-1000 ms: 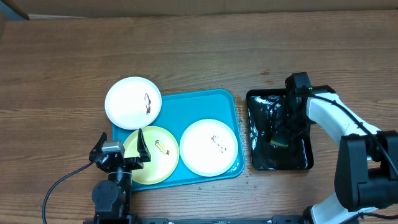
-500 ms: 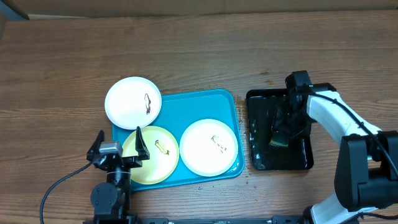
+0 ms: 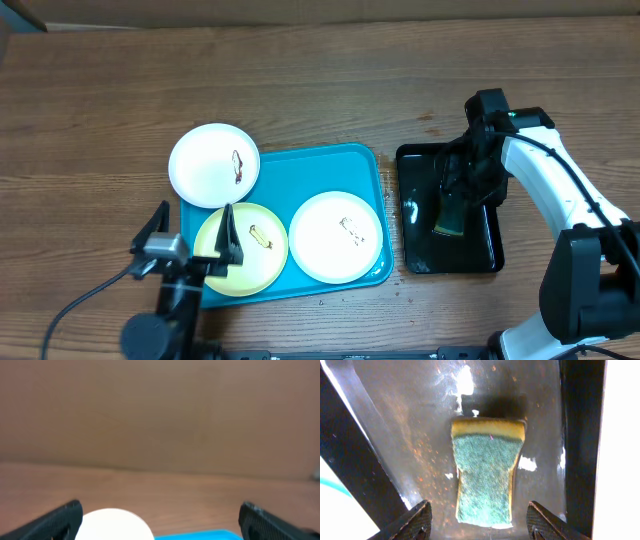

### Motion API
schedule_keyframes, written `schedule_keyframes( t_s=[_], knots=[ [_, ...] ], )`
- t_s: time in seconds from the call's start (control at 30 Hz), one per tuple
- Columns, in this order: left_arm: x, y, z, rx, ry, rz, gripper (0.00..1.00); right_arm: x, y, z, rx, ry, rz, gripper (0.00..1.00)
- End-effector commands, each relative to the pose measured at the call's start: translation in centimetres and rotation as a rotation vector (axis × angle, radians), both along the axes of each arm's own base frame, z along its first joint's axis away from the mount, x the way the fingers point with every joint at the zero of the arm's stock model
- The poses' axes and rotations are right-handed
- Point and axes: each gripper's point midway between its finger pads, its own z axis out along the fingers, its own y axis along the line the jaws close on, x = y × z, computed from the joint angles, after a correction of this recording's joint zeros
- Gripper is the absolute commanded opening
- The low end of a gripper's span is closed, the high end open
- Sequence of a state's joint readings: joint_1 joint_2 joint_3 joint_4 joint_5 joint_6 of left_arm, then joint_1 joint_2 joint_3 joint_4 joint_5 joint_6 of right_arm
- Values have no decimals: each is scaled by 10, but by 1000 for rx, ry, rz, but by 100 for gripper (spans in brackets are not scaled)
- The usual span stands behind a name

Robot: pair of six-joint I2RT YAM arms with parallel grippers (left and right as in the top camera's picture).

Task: Clean dirty plates on tray and stack at the side
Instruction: 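Move the left gripper over the blue tray toward the right white plate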

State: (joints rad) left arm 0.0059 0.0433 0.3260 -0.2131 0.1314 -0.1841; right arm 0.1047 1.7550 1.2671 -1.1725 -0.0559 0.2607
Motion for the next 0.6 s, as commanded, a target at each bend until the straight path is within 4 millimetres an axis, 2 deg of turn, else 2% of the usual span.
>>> schedule_keyframes(
  t_s=[0.0, 0.1, 0.23, 0.37, 0.43, 0.5, 0.57],
  knots=[
    [-36, -39, 60, -73, 39, -240, 100, 2, 1, 13, 10, -31, 0, 62],
    [-64, -70, 56, -165, 298, -424, 100, 0, 2, 13, 15, -22, 0, 63],
    [-90, -88, 33, -296, 634, -517, 100, -1, 2, 13, 15, -19, 0, 64],
    [-79, -85, 25, -316, 715, -489, 100, 1, 2, 13, 16, -26, 0, 67],
    [-73, -88, 27, -334, 723, -505, 100, 1, 2, 13, 16, -25, 0, 76],
    [-71, -91, 27, -370, 752, -518, 100, -1, 2, 13, 15, -18, 0, 79],
    [-68, -88, 17, -416, 815, -474, 100, -3, 2, 13, 14, -10, 0, 79]
  ],
)
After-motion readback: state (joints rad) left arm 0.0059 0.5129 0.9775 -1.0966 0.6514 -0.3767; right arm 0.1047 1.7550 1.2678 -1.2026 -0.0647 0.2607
